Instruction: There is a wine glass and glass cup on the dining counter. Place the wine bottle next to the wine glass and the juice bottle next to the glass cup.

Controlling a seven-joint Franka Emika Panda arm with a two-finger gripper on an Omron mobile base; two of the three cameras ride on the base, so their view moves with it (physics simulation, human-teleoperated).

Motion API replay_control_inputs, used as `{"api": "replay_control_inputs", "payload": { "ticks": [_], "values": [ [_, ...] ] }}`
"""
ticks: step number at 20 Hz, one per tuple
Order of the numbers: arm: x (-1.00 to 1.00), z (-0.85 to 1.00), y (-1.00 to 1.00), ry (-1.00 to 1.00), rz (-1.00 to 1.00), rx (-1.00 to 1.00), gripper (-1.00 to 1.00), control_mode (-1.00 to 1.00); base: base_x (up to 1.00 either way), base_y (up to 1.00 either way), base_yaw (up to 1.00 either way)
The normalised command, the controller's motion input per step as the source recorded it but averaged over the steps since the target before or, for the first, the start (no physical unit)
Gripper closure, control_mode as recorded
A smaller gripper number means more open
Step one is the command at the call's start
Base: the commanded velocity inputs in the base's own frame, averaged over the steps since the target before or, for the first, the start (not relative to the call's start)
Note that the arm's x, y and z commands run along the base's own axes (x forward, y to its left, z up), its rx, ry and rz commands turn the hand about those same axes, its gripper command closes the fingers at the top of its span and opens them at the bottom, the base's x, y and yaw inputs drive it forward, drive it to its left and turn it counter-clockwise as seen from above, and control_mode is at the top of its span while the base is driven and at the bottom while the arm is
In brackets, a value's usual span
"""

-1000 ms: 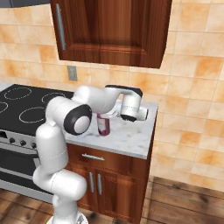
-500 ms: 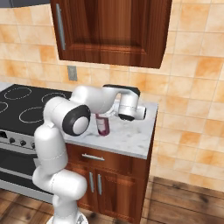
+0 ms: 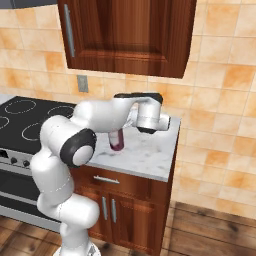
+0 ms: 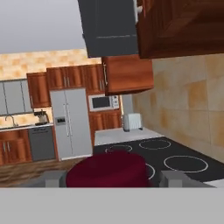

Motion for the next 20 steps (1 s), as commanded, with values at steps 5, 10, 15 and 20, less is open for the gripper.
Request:
{"api": "replay_control_inputs", "payload": {
  "ticks": [5,10,15,20],
  "values": [
    [-0.95,0.93,0.0,0.0,0.0,0.0,1.0,-1.0,0.0,0.0,0.0],
    [-1.0,0.77,0.0,0.0,-0.06,0.0,1.0,-1.0,0.0,0.0,0.0],
    [-0.76,0.55,0.04,0.0,-0.06,0.0,1.0,-1.0,0.0,0.0,0.0],
    [-0.5,0.07,0.15,0.0,-0.01,0.0,1.0,-1.0,0.0,0.0,0.0]
  ]
}}
